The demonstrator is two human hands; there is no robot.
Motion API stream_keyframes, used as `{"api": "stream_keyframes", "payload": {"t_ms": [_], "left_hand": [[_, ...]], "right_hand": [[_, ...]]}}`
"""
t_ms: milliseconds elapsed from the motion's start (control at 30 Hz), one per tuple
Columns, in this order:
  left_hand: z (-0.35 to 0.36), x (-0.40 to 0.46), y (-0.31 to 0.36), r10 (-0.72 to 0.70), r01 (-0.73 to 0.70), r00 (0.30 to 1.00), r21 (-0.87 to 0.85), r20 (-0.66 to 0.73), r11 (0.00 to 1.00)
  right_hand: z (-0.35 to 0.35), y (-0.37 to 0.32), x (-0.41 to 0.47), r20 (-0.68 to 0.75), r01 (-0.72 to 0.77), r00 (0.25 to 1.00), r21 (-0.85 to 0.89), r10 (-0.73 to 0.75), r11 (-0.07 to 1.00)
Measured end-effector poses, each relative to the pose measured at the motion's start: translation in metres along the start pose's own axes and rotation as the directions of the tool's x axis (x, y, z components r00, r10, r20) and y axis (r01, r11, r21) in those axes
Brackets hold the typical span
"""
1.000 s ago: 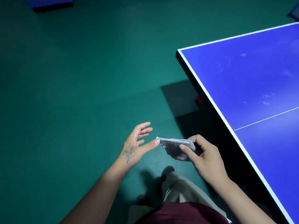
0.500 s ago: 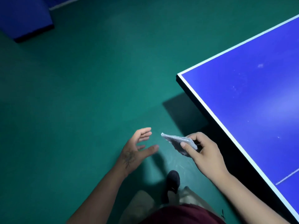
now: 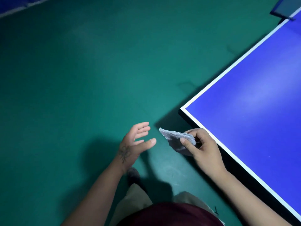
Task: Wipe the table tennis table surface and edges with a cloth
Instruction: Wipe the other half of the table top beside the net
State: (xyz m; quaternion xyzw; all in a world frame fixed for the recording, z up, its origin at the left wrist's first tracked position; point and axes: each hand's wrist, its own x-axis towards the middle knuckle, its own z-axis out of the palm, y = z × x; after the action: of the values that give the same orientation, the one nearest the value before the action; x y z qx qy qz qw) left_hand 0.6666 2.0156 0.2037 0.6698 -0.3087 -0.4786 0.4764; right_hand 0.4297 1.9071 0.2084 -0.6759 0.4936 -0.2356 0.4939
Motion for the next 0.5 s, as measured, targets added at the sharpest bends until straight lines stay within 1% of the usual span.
{"api": "stream_keyframes", "payload": {"t_ms": [100, 233, 400, 500], "left_hand": [[-0.035, 0.057, 0.028, -0.019, 0.012, 0.992, 0.058, 0.123, 0.998], [-0.059, 0.135, 0.058, -0.032, -0.008, 0.962, 0.143, 0.272, 0.990], [-0.050, 0.232, 0.090, -0.027, -0.060, 0.904, 0.191, 0.427, 0.980], [-0.036, 0.295, 0.105, -0.038, -0.087, 0.872, 0.231, 0.487, 0.969]], "right_hand": [[0.027, -0.027, 0.032, -0.116, -0.029, 0.993, -0.009, 0.028, 1.000], [0.049, -0.056, 0.075, -0.213, -0.073, 0.974, 0.019, 0.076, 0.997], [0.051, -0.065, 0.138, -0.381, -0.109, 0.913, 0.126, 0.150, 0.986], [0.048, -0.055, 0.188, -0.442, -0.138, 0.871, 0.197, 0.214, 0.971]]}}
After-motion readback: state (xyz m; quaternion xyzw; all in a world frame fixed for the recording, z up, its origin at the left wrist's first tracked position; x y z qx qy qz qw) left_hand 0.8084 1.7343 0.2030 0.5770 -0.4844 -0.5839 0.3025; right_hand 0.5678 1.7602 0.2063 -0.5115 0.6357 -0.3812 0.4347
